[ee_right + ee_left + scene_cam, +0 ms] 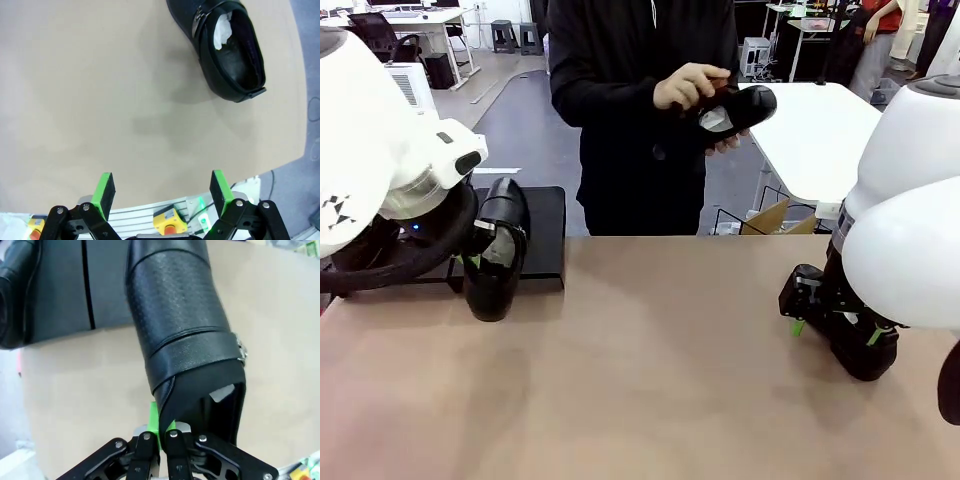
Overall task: Organize the shoes by placing them on the stand.
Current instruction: Place the Shoe from the middle of the table onto the Shoes Stand.
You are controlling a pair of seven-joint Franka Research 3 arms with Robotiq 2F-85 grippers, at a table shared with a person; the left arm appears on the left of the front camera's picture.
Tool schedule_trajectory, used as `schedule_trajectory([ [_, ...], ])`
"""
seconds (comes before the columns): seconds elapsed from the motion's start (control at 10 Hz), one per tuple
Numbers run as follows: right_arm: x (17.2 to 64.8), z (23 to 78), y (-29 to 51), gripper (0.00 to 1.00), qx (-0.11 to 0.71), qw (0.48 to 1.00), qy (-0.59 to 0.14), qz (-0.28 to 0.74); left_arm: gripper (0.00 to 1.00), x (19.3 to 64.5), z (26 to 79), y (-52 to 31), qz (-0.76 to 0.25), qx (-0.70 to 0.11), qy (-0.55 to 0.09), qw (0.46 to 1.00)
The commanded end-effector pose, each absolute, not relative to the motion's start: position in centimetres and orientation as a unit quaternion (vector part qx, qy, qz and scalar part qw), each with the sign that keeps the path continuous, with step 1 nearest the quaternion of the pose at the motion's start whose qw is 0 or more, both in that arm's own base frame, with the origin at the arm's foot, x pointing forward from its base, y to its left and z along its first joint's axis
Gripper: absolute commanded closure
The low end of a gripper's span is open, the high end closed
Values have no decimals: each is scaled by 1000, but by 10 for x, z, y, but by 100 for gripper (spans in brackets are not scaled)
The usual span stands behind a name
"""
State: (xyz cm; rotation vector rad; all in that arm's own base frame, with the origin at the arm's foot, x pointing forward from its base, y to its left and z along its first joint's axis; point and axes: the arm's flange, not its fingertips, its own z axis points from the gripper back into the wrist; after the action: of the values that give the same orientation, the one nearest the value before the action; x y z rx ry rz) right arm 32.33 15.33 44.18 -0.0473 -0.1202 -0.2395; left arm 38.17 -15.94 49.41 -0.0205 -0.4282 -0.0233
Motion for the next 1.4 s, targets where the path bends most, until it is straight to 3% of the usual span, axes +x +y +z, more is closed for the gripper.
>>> schedule_trajectory([
  [0.0, 324, 440, 155, 0, -17, 991, -65, -117, 100, 356, 501, -201, -35, -11, -197, 980],
  [0.3, 324, 440, 155, 0, -17, 991, -65, -117, 100, 363, 491, -192, -36, -6, -197, 980],
  [0.6, 324, 440, 155, 0, -17, 991, -65, -117, 100, 412, 486, -132, 17, 8, -293, 956],
  [1.0, 324, 440, 155, 0, -17, 991, -65, -117, 100, 473, 461, -69, 26, 55, -324, 944],
  [1.3, 324, 440, 155, 0, -17, 991, -65, -117, 100, 495, 472, -44, 47, 54, -339, 938],
])
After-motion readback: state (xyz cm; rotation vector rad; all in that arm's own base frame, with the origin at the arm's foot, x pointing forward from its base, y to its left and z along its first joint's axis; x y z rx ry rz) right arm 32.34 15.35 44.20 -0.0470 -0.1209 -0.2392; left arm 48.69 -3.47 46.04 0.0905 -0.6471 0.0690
